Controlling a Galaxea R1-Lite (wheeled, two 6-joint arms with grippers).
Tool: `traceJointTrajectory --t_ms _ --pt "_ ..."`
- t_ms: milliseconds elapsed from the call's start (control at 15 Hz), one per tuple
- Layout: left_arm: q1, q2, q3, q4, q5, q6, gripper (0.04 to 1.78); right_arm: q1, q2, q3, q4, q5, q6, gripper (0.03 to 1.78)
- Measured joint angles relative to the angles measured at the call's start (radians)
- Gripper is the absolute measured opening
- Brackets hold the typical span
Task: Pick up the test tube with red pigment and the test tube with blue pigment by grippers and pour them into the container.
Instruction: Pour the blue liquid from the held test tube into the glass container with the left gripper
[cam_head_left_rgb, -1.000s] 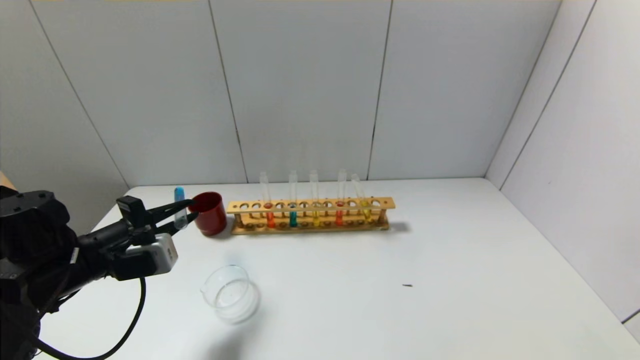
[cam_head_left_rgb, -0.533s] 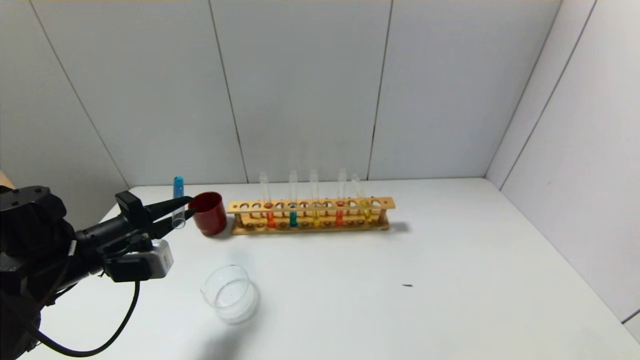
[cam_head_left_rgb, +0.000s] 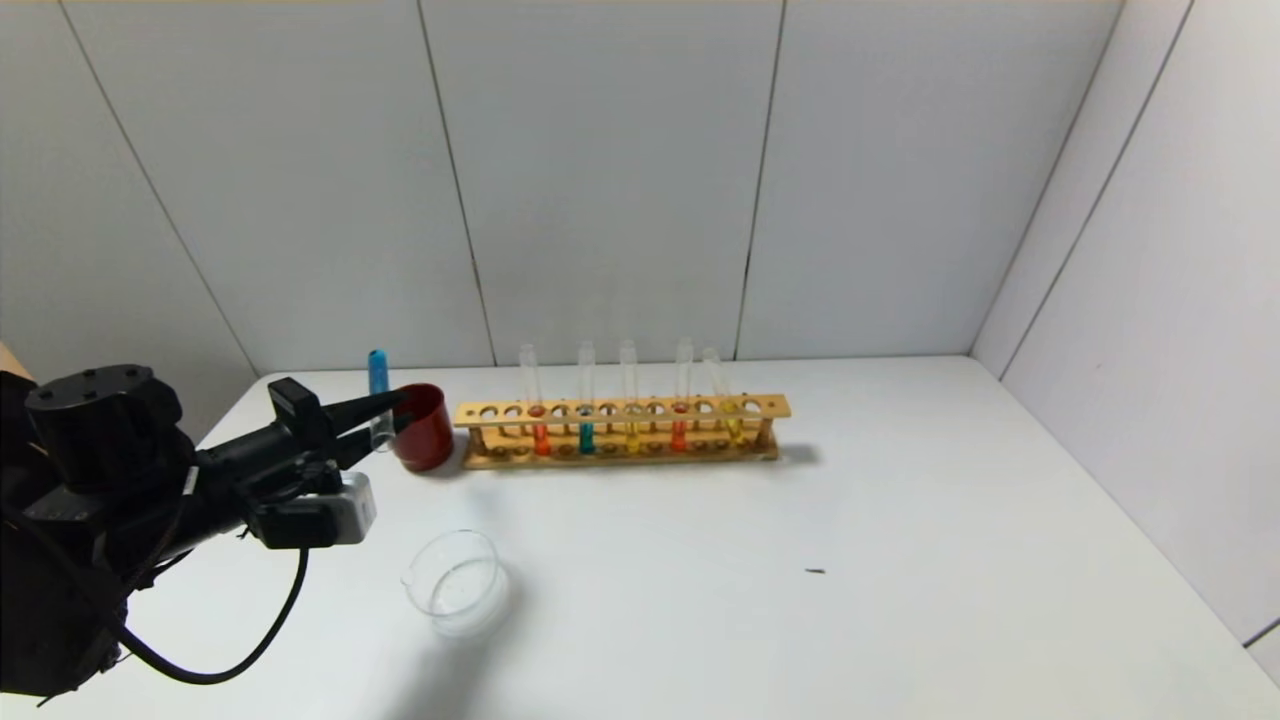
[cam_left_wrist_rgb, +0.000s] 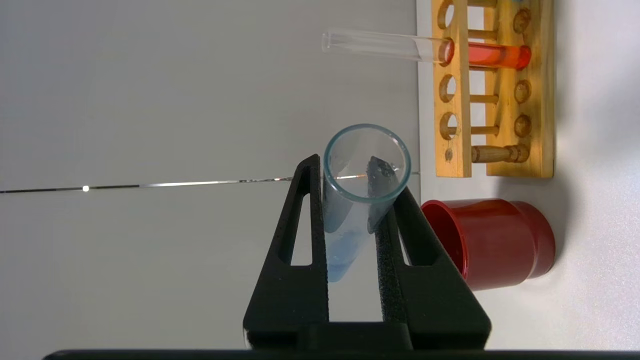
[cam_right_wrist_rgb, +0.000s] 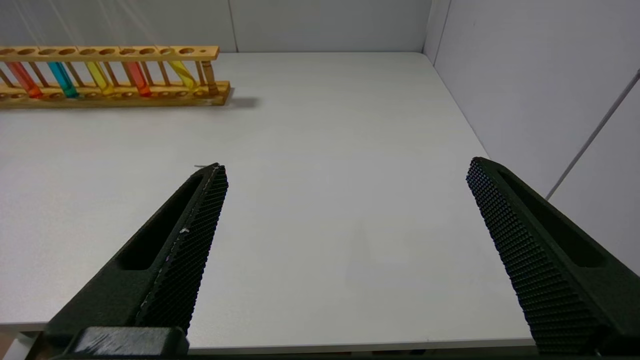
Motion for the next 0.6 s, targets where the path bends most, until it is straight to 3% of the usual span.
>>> traceJointTrajectory --t_ms 600 --pt "-0.013 0.127 -0.044 0.001 0.008 0.054 0.32 0.000 0.000 0.000 0.000 0.000 0.000 1.75"
